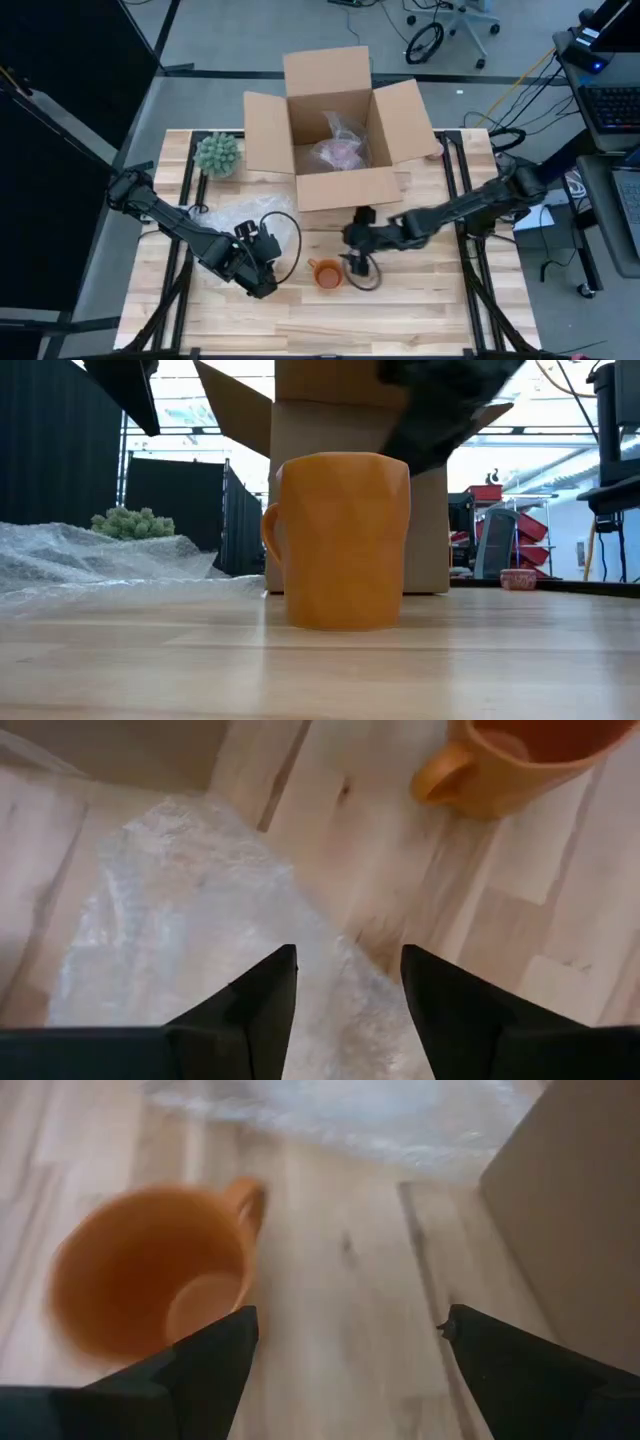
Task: Wrap mug
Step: Move the orange mug to the right
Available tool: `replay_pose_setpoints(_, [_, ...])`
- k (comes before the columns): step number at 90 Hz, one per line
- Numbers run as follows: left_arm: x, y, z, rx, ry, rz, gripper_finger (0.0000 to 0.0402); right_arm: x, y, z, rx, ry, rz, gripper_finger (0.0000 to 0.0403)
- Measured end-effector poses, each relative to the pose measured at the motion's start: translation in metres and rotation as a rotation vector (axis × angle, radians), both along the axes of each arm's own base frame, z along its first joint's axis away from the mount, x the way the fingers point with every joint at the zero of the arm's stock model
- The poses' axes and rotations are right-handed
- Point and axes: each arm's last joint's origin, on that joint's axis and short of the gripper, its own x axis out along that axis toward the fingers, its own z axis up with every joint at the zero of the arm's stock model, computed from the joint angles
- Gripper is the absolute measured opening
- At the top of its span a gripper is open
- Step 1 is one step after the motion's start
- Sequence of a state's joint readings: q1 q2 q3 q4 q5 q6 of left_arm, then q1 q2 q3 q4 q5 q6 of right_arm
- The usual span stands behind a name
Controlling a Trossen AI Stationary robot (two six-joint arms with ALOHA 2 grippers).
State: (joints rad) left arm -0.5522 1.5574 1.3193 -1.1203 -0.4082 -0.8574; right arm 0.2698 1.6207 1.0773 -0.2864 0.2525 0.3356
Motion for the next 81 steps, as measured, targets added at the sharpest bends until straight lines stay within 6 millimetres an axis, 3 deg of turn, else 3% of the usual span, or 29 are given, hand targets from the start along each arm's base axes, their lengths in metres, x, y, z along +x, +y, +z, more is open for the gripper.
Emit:
replay_pose_setpoints(12, [0.001, -0.001, 0.000, -0.008, -0.006, -0.001, 0.0171, 0.022, 0.008, 0.002, 0.079, 0.065, 0.004, 0.0313])
replay_pose_setpoints(33, [0.001, 0.000, 0.000, 0.001, -0.017, 0.000, 0.0170, 0.044, 0.014, -0.025, 0.084, 0.249, -0.029, 0.0289])
replay_pose_setpoints(45, [0.001, 0.000, 0.000, 0.004, -0.017, -0.001, 0.0170, 0.046, 0.012, -0.038, 0.122, 0.305, -0.056, 0.0215])
replay_pose_setpoints(63, [0.001, 0.000, 0.001, 0.014, -0.022, -0.001, 0.0170, 0.035, 0.008, -0.041, 0.101, 0.427, -0.059, 0.0027])
replay_pose_setpoints(81, [0.000, -0.002, 0.001, 0.014, -0.034, 0.016, 0.0170, 0.005, 0.003, -0.029, 0.007, 0.625, -0.089, 0.0007])
